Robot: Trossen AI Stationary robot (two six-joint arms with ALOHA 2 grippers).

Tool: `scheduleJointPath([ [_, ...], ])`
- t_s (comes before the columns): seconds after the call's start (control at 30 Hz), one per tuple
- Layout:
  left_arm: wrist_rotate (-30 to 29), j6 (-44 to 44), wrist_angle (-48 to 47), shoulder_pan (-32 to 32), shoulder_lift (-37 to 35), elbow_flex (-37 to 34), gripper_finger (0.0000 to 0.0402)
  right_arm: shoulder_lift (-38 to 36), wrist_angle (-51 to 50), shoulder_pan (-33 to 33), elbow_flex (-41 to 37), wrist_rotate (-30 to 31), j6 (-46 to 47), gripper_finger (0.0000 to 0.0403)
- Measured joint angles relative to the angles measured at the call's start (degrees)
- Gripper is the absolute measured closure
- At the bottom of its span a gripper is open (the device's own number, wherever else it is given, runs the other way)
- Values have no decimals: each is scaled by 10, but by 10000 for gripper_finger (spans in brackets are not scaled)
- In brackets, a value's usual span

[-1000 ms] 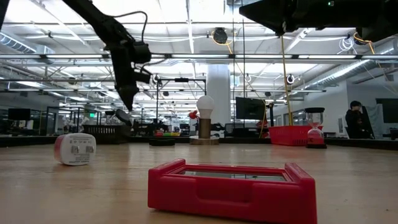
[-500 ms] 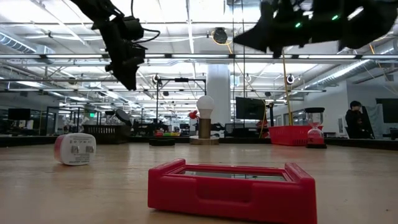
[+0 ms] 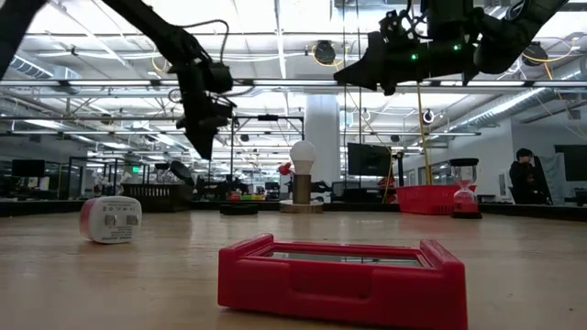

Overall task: Pick & Place Office items
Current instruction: Adjust the yellow hourglass, then remove the white hourglass from the black bin

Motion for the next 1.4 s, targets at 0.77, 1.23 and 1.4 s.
scheduleJointPath([
  [0.77,-43,9,-56,20,66,51,397,-18,9,-65,0,-108,-7,403],
  [1.23,-22,-29,-120,-51,-59,36,391,-18,8,-65,0,-109,-2,403],
  [1.4,-50,-71,-198,-132,-92,36,365,-18,8,-65,0,-109,-5,403],
])
